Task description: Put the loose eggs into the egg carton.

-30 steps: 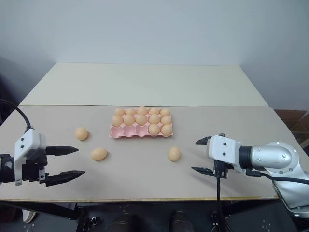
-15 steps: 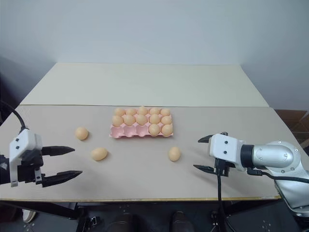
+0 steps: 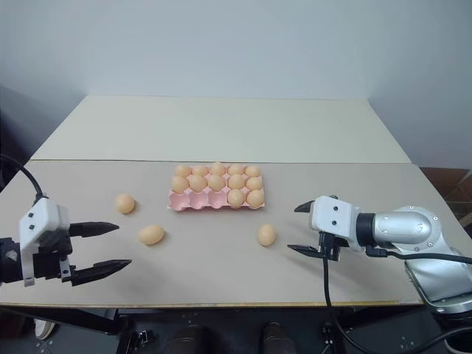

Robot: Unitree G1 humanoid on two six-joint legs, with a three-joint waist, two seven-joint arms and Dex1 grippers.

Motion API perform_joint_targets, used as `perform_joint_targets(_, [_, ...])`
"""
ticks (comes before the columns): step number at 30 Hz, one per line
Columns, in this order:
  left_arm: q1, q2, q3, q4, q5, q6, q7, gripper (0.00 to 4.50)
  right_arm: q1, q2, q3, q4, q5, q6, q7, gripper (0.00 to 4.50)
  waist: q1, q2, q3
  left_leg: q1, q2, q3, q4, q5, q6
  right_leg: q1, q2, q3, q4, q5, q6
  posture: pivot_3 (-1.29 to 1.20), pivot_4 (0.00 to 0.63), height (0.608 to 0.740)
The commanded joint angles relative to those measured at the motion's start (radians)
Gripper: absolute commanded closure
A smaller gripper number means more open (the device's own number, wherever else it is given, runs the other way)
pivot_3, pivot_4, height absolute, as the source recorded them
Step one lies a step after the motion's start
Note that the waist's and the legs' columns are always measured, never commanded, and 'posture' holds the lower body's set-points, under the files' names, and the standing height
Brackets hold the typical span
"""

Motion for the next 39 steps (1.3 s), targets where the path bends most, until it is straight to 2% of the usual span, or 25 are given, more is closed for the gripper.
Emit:
perform_joint_targets(1, [-0.019, 0.035, -0.025, 0.018, 0.021, -0.030, -0.031, 0.00, -0.051, 0.066, 0.054, 0.009, 0.006, 0.030, -0.034, 0.04, 0.000, 0.000, 0.000, 0.000, 0.000, 0.000, 0.000, 0.000, 0.000, 0.000, 0.000, 0.000, 0.000, 0.000, 0.000, 0.00, 0.150, 0.740])
perform_joint_targets(7, [-0.103, 0.044, -0.069, 0.058, 0.012, -0.034, -0.028, 0.00, -0.147, 0.196, 0.186, 0.078, -0.023, 0.120, -0.085, 0.04, 0.001, 0.000, 0.000, 0.000, 0.000, 0.000, 0.001, 0.000, 0.000, 0.000, 0.000, 0.000, 0.001, 0.000, 0.000, 0.00, 0.150, 0.740])
perform_joint_targets(13, [-0.097, 0.037, -0.080, 0.051, 0.019, -0.030, -0.030, 0.00, -0.163, 0.232, 0.265, 0.152, -0.105, 0.079, -0.103, 0.04, 0.002, 0.000, 0.000, -0.004, 0.000, 0.000, 0.000, 0.000, 0.001, -0.002, 0.000, 0.000, 0.000, 0.000, 0.000, 0.00, 0.150, 0.740])
perform_joint_targets(20, [-0.078, 0.040, -0.069, 0.039, 0.016, -0.023, -0.031, 0.00, -0.187, 0.244, 0.274, 0.253, -0.152, 0.019, -0.097, 0.04, 0.002, 0.000, 0.000, -0.004, 0.000, 0.000, 0.001, 0.000, 0.001, -0.003, 0.001, 0.000, 0.001, 0.000, 0.000, 0.00, 0.150, 0.740])
perform_joint_targets(28, [-0.067, 0.037, -0.070, 0.030, 0.019, -0.025, -0.023, 0.00, -0.186, 0.248, 0.261, 0.278, -0.161, 0.011, -0.085, 0.04, 0.002, 0.000, 0.000, -0.004, 0.000, 0.000, 0.001, 0.000, 0.001, -0.003, 0.001, 0.000, 0.002, 0.000, 0.000, 0.00, 0.150, 0.740])
perform_joint_targets(31, [-0.068, 0.036, -0.076, 0.030, 0.020, -0.027, -0.020, 0.00, -0.175, 0.246, 0.246, 0.268, -0.149, 0.018, -0.083, 0.60, 0.002, 0.000, 0.000, -0.004, 0.000, 0.000, 0.001, 0.000, 0.001, -0.003, 0.001, 0.000, 0.002, 0.000, 0.000, 0.00, 0.150, 0.740])
perform_joint_targets(35, [-0.074, 0.038, -0.092, 0.037, 0.027, -0.034, -0.020, 0.00, -0.164, 0.241, 0.247, 0.262, -0.166, 0.009, -0.096, 1.83, 0.002, 0.000, 0.000, -0.003, 0.000, 0.000, 0.001, 0.000, 0.001, -0.003, 0.001, 0.000, 0.002, 0.000, 0.000, 0.00, 0.150, 0.740])
perform_joint_targets(39, [-0.088, 0.039, -0.104, 0.042, 0.026, -0.033, -0.018, 0.00, -0.158, 0.231, 0.242, 0.253, -0.168, -0.004, -0.091, 1.85, 0.002, 0.000, 0.000, -0.003, 0.000, 0.000, 0.001, 0.000, 0.001, -0.003, 0.001, 0.000, 0.002, 0.000, 0.000, 0.00, 0.150, 0.740])
